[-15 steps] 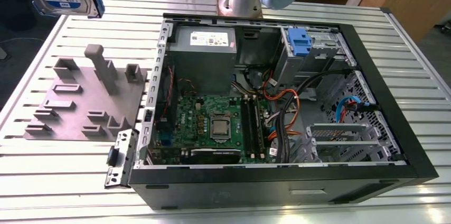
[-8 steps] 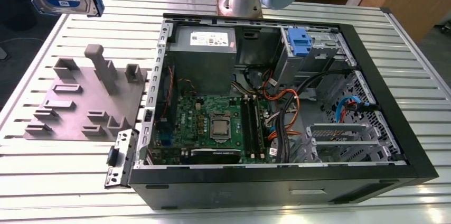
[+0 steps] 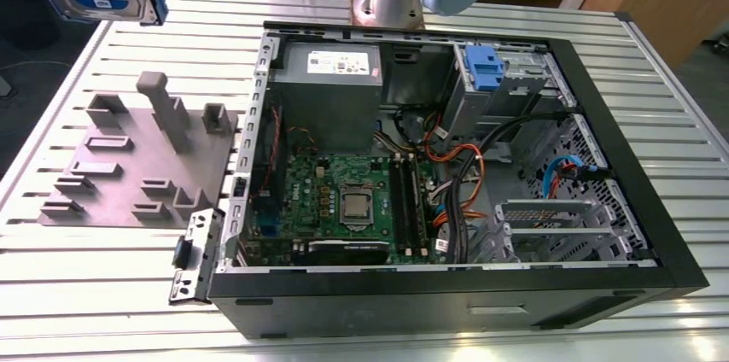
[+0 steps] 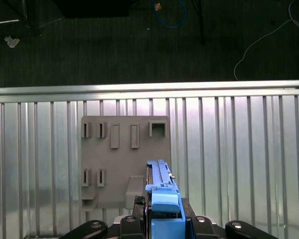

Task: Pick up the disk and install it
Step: 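Pick up the disk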

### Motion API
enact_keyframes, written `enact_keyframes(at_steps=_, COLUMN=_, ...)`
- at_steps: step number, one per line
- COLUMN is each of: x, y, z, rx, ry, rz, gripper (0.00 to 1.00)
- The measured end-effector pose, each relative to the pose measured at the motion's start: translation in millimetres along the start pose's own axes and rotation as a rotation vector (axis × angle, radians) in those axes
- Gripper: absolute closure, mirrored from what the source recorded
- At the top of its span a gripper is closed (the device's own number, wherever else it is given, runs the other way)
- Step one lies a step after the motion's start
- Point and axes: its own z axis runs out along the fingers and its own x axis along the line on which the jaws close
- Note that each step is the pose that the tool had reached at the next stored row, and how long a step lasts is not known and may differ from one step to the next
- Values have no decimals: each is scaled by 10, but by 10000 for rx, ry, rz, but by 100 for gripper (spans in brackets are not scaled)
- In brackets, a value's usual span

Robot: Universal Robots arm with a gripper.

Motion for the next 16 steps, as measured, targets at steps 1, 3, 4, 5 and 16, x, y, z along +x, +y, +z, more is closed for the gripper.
enact_keyframes(at_steps=1, x=0, y=0, z=0, rx=1, ry=0, rz=0, gripper=63)
enact_keyframes(at_steps=3, x=5, y=0, z=-1, rx=-2, ry=1, rz=0, gripper=63)
enact_keyframes(at_steps=4, x=14, y=-1, z=-1, rx=-1, ry=0, rz=-1, gripper=63)
enact_keyframes(at_steps=5, x=23, y=-1, z=-1, rx=-1, ry=0, rz=0, gripper=63)
enact_keyframes(at_steps=16, x=57, y=-3, z=0, rx=0, ry=1, rz=0, gripper=63)
